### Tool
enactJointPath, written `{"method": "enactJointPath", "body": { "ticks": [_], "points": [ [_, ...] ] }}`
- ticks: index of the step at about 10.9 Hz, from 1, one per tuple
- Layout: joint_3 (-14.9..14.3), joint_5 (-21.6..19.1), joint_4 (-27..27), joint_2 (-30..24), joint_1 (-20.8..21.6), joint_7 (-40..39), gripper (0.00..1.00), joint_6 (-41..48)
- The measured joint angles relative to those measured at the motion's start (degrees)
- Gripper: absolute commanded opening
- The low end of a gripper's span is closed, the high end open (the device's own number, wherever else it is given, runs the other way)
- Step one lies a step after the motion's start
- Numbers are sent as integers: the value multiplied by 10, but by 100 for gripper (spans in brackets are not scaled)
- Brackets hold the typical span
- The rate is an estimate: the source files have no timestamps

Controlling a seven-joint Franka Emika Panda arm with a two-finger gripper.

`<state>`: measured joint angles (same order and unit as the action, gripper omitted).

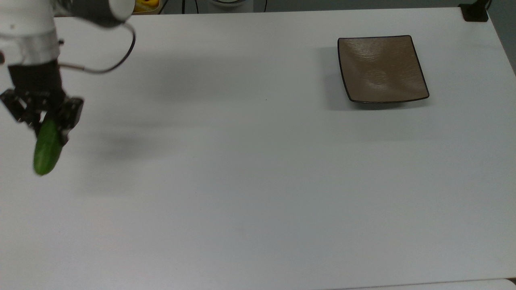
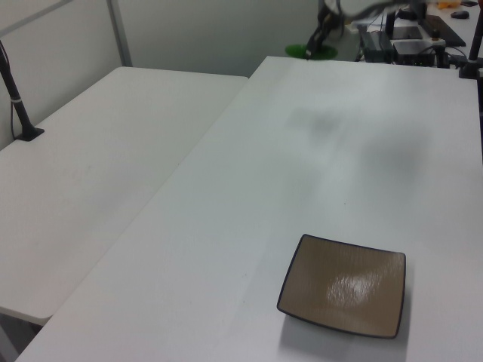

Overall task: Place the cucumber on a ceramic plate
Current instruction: 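Lift the cucumber and carry it over the brown square plate, then lower the held cucumber onto the plate and open the gripper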

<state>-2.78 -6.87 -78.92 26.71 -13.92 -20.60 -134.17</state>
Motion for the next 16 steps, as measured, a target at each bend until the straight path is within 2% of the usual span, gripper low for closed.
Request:
{"method": "enactJointPath", "body": {
  "ticks": [2,5,6,8,11,12,16],
  "points": [
    [1,-1,-30,-86,33,6,0,108],
    [2,-1,-104,-200,88,8,0,237],
    [2,-3,-134,-233,114,11,0,266],
    [3,-5,-184,-280,181,68,0,296],
    [8,-5,-204,-293,301,195,3,301],
    [17,-5,-207,-292,333,236,8,301],
    [71,-5,-220,-280,405,363,11,293]
  ]
}}
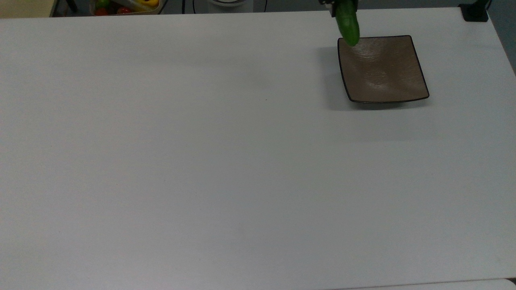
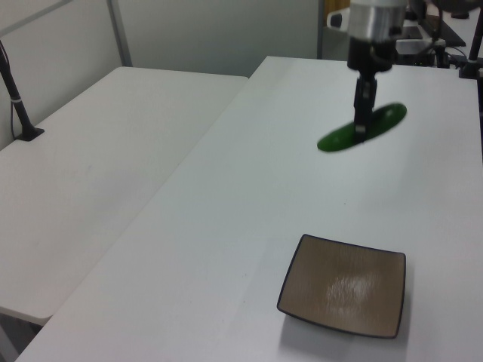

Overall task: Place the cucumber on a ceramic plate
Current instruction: 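Lower the held cucumber onto the plate and open the gripper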

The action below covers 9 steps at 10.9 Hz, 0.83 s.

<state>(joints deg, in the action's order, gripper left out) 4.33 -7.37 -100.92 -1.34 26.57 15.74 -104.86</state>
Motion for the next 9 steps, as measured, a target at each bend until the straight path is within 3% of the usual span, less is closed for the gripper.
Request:
{"method": "enactJointPath", "body": {
  "ticks": [2,5,9],
  "points": [
    [19,10,-15,17,31,67,12,-34],
    [27,74,-58,58,76,179,15,-133],
    [55,119,-100,108,84,201,20,-219]
  ]
}}
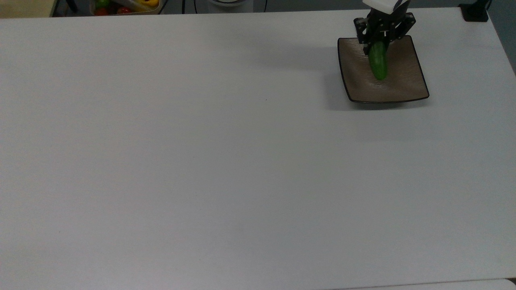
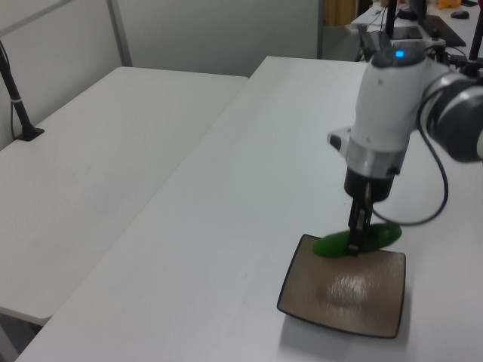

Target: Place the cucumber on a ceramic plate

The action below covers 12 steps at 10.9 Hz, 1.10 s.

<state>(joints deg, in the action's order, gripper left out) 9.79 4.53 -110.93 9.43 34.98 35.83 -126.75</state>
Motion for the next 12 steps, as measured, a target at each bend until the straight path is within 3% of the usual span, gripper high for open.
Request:
{"method": "enactJointPath", "body": {
  "ticks": [3,6,12],
  "points": [
    [17,29,-11,31,0,16,42,-34],
    [22,37,-11,51,0,23,98,-38],
    [23,38,-7,47,-12,26,100,-39]
  ]
}}
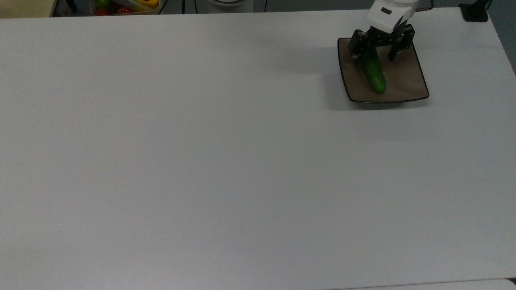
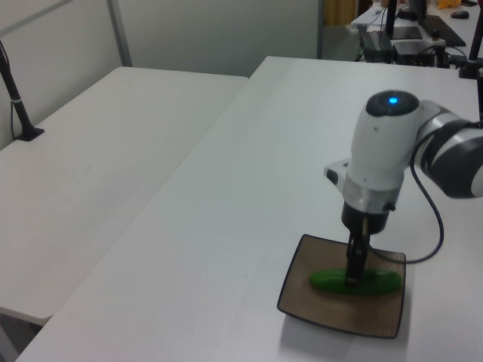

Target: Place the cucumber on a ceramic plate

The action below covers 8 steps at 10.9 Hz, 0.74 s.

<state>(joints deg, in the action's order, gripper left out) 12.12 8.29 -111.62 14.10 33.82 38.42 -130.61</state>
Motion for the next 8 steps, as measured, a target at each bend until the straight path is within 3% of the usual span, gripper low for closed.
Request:
{"method": "enactJointPath", "body": {
  "ticks": [8],
  "points": [
    [13,0,35,-162,-114,1,100,196]
  ]
}}
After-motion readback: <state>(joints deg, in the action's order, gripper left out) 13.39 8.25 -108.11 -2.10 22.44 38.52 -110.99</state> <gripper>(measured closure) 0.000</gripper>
